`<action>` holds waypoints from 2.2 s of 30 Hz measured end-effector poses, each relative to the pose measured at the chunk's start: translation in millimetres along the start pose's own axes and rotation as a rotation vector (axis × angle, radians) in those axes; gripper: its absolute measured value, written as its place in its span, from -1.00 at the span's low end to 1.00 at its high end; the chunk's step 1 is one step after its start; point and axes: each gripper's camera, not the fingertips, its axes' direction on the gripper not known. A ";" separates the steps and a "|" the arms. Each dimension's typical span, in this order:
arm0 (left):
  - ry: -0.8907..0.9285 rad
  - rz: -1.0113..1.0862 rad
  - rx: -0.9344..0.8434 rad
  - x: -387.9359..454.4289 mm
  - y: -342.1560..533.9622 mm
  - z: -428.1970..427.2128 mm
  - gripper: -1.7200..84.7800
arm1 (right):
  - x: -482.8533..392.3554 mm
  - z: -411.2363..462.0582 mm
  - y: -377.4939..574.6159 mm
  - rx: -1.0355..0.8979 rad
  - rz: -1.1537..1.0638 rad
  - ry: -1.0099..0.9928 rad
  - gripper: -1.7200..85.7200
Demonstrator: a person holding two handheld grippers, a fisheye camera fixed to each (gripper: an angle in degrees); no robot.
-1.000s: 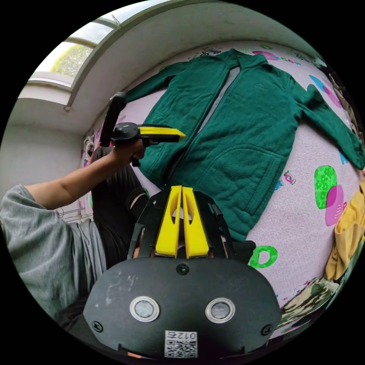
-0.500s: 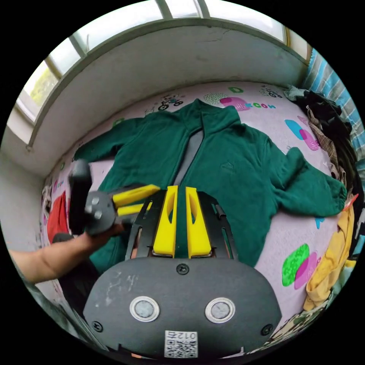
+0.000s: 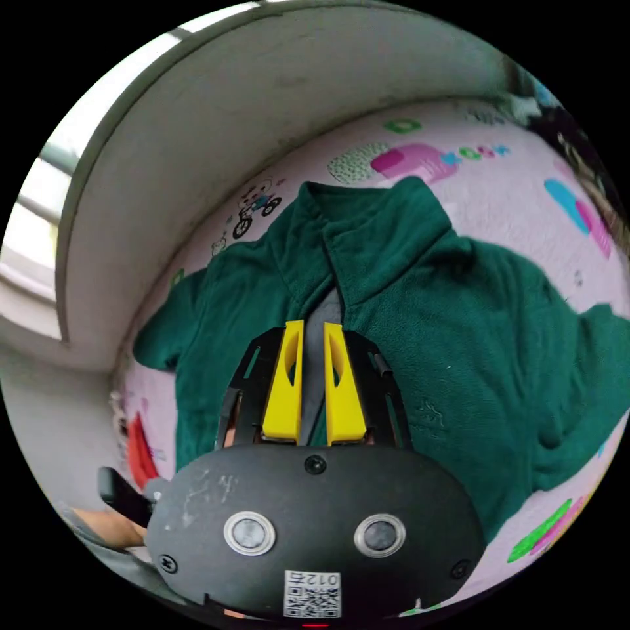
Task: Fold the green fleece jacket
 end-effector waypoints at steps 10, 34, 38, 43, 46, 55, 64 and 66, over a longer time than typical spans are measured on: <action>0.060 -0.039 0.090 -24.4 4.3 -21.5 -0.95 | 57.4 -3.8 -29.2 -0.027 0.255 -0.386 -0.85; 0.181 -0.024 0.098 -64.7 -1.8 -21.6 -0.94 | 39.3 -20.9 -24.6 -0.014 0.227 -0.364 -0.79; 0.183 -0.013 0.096 -67.0 -3.0 -22.6 -0.94 | 38.1 -16.5 -13.7 0.095 0.248 -0.507 -0.91; 0.163 0.033 0.077 -64.1 -6.8 -17.0 -0.94 | -24.8 -39.8 -8.1 0.178 -0.092 -0.052 -0.97; 0.135 0.004 0.004 -65.5 -8.6 5.2 -0.94 | -49.5 -21.6 -4.9 0.141 -0.219 0.242 -0.97; 0.187 -0.018 -0.005 -75.1 -11.3 11.7 -0.94 | -68.4 6.4 20.3 0.106 -0.206 0.332 -0.77; 0.217 -0.039 -0.019 -78.1 -12.0 12.2 -0.94 | -79.0 29.6 36.9 0.100 -0.224 0.416 -0.86; 0.221 -0.042 -0.020 -77.8 -11.7 12.4 -0.94 | -71.5 16.2 42.1 0.150 -0.186 0.332 -0.87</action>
